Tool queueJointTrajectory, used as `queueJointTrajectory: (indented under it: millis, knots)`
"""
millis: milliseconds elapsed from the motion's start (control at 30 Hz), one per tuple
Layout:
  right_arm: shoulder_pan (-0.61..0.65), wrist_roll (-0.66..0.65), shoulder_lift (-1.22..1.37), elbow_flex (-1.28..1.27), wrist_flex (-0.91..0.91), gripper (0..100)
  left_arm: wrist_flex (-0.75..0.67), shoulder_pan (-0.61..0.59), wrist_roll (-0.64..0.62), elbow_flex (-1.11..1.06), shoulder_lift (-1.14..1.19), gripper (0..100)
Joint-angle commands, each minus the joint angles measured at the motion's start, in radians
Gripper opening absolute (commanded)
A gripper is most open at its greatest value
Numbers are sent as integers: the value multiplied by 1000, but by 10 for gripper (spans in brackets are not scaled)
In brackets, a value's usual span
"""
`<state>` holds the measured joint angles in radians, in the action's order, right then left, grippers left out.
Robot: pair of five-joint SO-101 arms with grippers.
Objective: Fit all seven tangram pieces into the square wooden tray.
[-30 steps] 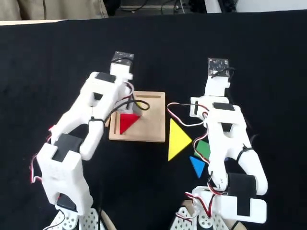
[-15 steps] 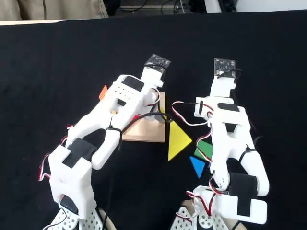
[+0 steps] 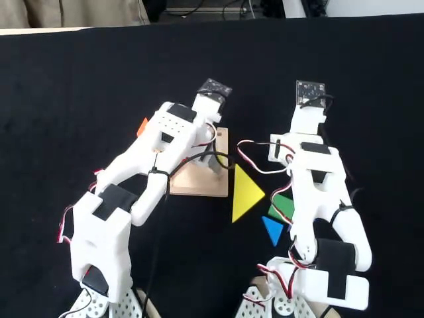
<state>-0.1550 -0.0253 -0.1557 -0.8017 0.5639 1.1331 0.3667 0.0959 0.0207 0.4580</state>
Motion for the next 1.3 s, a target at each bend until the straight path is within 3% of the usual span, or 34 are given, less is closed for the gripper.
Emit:
queueJointTrajectory:
  millis: [0, 433, 633, 767, 900, 1100, 1200, 1267]
  knots:
    - [15, 6, -42, 1, -31, 106, 68, -19, 32, -18, -26, 338]
    - [12, 6, -42, 1, -32, 106, 104, -77, 71, -5, -273, 338]
    - [14, 8, -42, 1, -32, 109, 304, -104, -21, 13, -578, 339]
    - [18, 9, -44, 7, -20, 110, 353, -179, -117, -111, -741, 339]
    - [64, 44, -51, 47, 77, 110, 244, -303, -138, -367, -879, 339]
    - [204, 49, -48, 278, 526, 110, -126, -558, -138, -837, -994, 339]
    - [284, 66, -48, 317, 608, 111, -292, -605, -138, -977, -997, 339]
    - [342, 127, -47, 297, 598, 145, -330, -607, -138, -1012, -996, 339]
